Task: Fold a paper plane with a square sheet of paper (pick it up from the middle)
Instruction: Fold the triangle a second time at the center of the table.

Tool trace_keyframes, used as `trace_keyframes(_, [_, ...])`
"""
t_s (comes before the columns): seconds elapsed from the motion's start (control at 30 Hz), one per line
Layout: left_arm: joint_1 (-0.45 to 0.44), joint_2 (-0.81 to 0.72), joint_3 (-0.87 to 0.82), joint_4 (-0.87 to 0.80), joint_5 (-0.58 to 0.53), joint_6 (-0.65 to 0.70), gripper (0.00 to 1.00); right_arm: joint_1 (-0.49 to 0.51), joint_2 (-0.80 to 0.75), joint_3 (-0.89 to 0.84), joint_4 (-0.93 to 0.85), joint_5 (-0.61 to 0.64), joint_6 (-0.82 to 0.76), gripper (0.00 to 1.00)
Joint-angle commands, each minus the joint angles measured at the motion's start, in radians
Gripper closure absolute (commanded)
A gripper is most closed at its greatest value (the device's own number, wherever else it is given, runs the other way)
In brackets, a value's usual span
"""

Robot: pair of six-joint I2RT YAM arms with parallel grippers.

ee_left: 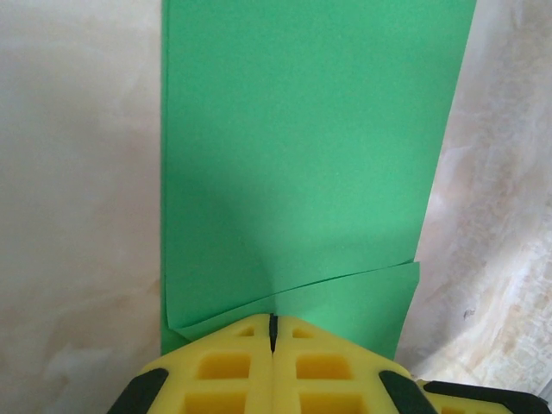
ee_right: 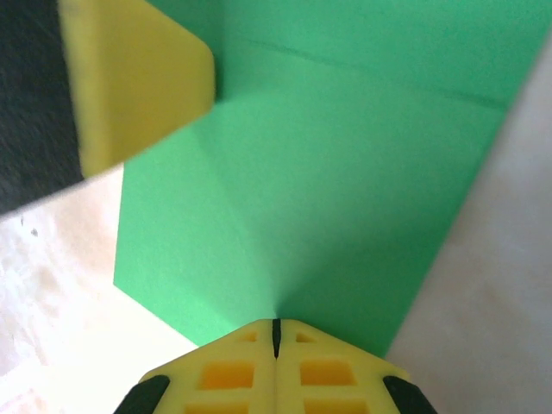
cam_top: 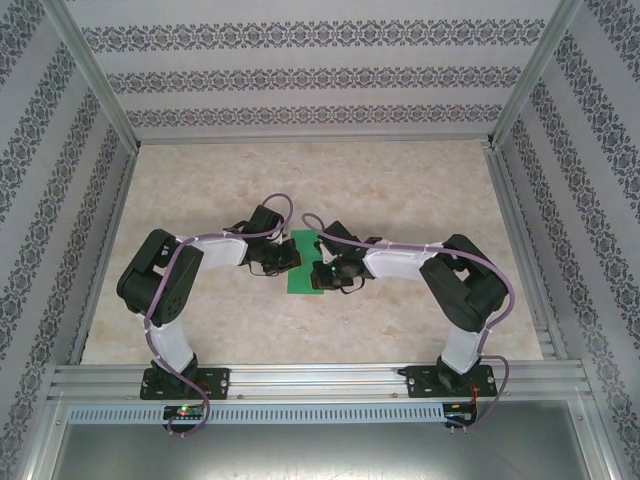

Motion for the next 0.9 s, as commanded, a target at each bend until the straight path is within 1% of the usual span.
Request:
trace_keyframes(0.0, [-0.006, 0.013, -0.004, -0.131, -0.086, 0.046, 1.00, -0.002, -0.031, -0.068, -0.043, -0.026, 0.054, 1.00])
trace_keyframes(0.17, [-0.009, 0.024, 0.012, -0.132, -0.072, 0.054, 1.00, -0.003, -0.052, -0.097, -0.020, -0.028, 0.072, 1.00])
trace_keyframes(0.33, [-0.037, -0.053, 0.008, -0.081, -0.038, 0.039, 1.00, -0.003, -0.014, -0.092, 0.016, -0.044, 0.101, 1.00])
trace_keyframes(0.37, [-0.044, -0.071, 0.003, -0.070, -0.036, 0.032, 0.99, -0.003, -0.009, -0.091, 0.019, -0.046, 0.106, 1.00])
trace_keyframes(0.47, [-0.067, -0.115, -0.017, -0.037, -0.036, 0.012, 0.90, -0.002, 0.002, -0.089, 0.021, -0.049, 0.112, 1.00])
trace_keyframes(0.53, [-0.080, -0.129, -0.035, -0.009, -0.032, 0.000, 0.87, -0.002, 0.005, -0.089, 0.016, -0.047, 0.111, 1.00])
trace_keyframes(0.63, [-0.101, -0.113, -0.042, 0.010, -0.014, 0.002, 0.84, -0.001, 0.010, -0.089, 0.011, -0.045, 0.112, 1.00])
trace_keyframes(0.87, [-0.111, -0.036, -0.027, 0.003, -0.009, 0.024, 0.85, -0.002, 0.017, -0.087, 0.002, -0.047, 0.112, 1.00])
